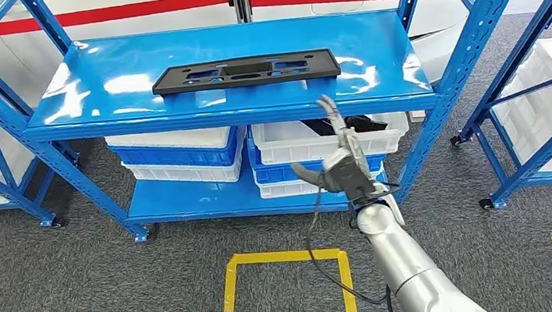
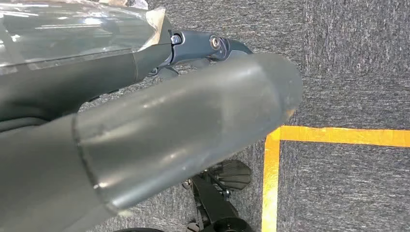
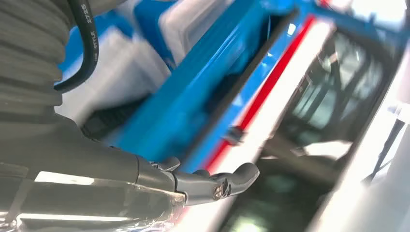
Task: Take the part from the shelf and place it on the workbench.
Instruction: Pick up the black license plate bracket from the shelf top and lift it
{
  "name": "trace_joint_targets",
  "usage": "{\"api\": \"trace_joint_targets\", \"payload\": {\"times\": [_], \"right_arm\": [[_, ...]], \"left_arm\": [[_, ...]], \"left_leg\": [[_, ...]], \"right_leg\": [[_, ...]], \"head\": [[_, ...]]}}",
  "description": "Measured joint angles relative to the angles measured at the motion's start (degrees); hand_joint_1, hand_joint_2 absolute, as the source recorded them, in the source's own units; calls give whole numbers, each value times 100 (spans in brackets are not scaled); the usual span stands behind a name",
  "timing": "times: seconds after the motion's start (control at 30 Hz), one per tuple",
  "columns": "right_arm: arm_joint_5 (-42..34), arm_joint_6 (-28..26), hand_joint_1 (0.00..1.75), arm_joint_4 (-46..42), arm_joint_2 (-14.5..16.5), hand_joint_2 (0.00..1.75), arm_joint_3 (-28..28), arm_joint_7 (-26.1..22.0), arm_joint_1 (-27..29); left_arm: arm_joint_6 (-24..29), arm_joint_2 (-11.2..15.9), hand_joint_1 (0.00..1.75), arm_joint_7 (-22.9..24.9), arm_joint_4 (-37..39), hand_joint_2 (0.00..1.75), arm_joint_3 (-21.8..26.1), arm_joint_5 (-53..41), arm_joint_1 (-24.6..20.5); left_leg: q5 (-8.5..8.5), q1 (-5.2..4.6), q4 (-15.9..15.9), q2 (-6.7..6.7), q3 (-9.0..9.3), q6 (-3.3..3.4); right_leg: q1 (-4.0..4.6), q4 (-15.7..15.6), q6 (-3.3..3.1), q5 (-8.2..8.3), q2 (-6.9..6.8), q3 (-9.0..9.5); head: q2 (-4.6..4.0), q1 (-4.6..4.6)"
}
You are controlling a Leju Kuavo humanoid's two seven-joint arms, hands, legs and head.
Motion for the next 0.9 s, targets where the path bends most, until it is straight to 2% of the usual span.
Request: {"api": "trace_joint_targets", "payload": {"times": [0.17,0.23,0.37,0.5,0.63,0.9], "right_arm": [[791,-443,0,-380,-17,175,851,223,34],[1288,-808,0,-497,-51,175,1145,382,47],[2768,-1657,0,-725,-130,175,1710,1008,124],[3906,-2038,0,-955,-191,175,2095,1730,158],[4249,-2164,0,-1016,-249,175,2259,1978,101],[4346,-2232,0,-1029,-298,175,2383,2061,57]], "left_arm": [[6,-13,0,-38,2,0,48,10,4],[15,-19,0,-44,7,0,94,12,10],[47,-28,0,-129,23,0,184,26,26],[78,-26,0,-328,26,0,202,-61,40],[-20,-18,0,-444,27,0,203,-102,38],[-70,-9,0,-446,28,0,239,-116,38]], "left_leg": [[0,-1,0,-4,-3,-1],[1,-3,0,-2,-5,-1],[0,-6,2,-1,-7,-1],[0,-5,4,-3,-8,-1],[0,-5,3,-3,-7,-1],[0,-4,4,-3,-7,-1]], "right_leg": [[2,0,0,-1,-3,-2],[3,0,0,0,-2,-1],[2,-1,0,0,-2,-2],[1,-1,0,0,-3,-2],[1,-1,0,0,-2,-2],[1,0,0,0,-2,-2]], "head": [[-1,-1],[-1,1],[0,1],[-1,1],[-1,-1],[-1,0]]}}
